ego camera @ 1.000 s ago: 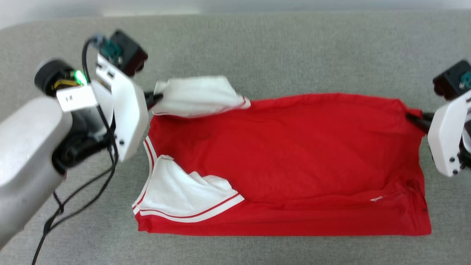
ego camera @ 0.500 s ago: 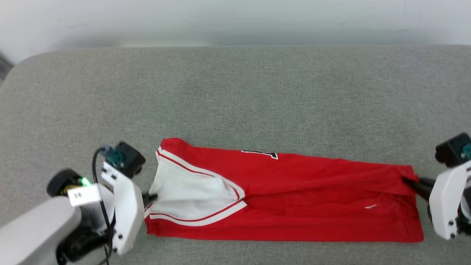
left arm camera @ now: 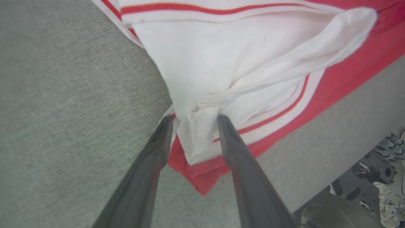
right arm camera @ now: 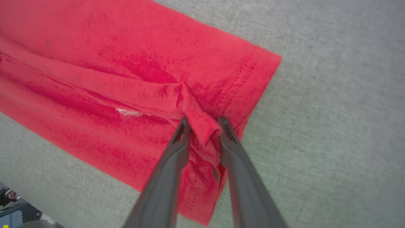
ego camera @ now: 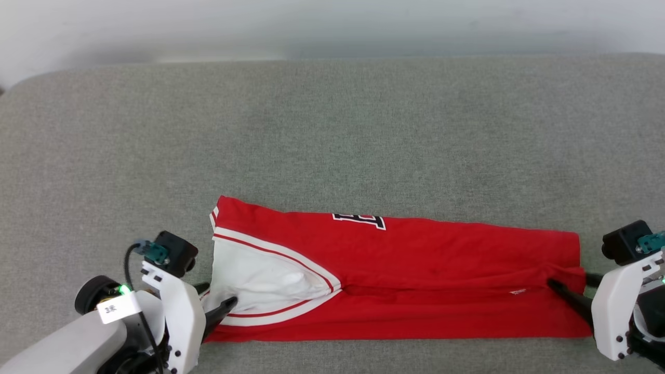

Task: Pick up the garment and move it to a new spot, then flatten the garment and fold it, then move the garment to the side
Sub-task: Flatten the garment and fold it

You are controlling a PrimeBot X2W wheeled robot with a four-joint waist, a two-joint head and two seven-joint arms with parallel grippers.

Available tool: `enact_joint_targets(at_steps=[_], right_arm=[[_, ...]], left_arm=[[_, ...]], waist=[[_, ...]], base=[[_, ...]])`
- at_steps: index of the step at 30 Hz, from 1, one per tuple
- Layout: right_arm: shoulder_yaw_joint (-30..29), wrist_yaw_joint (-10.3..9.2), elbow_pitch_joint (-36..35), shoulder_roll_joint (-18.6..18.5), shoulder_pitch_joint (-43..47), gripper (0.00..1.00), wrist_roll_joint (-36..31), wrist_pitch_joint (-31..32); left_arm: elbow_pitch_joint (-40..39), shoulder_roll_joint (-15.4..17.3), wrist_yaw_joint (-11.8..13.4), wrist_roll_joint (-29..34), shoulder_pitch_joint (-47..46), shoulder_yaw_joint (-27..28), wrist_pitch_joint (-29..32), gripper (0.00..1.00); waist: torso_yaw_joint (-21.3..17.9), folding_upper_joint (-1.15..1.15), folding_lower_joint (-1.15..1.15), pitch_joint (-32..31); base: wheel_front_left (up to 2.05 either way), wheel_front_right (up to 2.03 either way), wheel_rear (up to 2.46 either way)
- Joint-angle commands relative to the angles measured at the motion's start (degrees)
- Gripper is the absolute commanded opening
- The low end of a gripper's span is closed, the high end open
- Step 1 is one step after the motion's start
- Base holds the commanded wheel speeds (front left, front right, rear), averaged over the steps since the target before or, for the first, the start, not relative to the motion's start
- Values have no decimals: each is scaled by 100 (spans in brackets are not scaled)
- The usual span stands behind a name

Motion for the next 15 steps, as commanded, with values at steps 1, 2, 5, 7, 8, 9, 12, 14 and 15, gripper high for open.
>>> enact_joint_targets(at_steps=[1, 2, 5, 7, 8, 9, 12, 14, 15], right_arm=[[-50, -6, -105, -69, 18, 100, -107, -64], [-77, -6, -185, -126, 40, 100, -129, -84], [-258, -6, -498, -258, 171, 100, -73, -104], [-492, -6, -739, -390, 216, 100, -46, -133], [-623, -6, -853, -417, 252, 100, 4, -136], [-790, -6, -956, -432, 300, 100, 51, -129], [-1300, -6, -1078, -509, 439, 100, 155, -47], [-1910, -6, -878, -357, 612, 100, 576, 265], [-1982, -6, -800, -337, 654, 100, 697, 419]], left_arm=[[-32, -3, 86, 42, 91, 121, -241, 100], [-65, 23, 142, 79, 96, 188, -399, 100], [-173, 56, 425, 211, 189, 425, -1006, 100], [-225, 41, 745, 342, 296, 601, -1481, 100], [-257, 14, 911, 420, 352, 679, -1718, 100], [-283, -26, 1093, 495, 405, 759, -1974, 100], [-334, -150, 1514, 666, 625, 929, -2617, 100], [-259, -374, 1984, 909, 835, 1119, -3247, 100], [-234, -458, 2100, 992, 870, 1206, -3339, 100]], waist=[[-3, 0, 1, -111], [-1, 0, 1, -157], [13, 0, 1, -297], [20, 0, 1, -354], [24, 0, 1, -376], [27, 0, 1, -390], [29, 0, 1, -391], [67, 0, 1, -311], [76, 0, 1, -279]], base=[[0, 0, 0], [0, 0, 0], [0, 0, 0], [0, 0, 0], [0, 0, 0], [0, 0, 0], [0, 0, 0], [0, 0, 0], [0, 0, 0]])
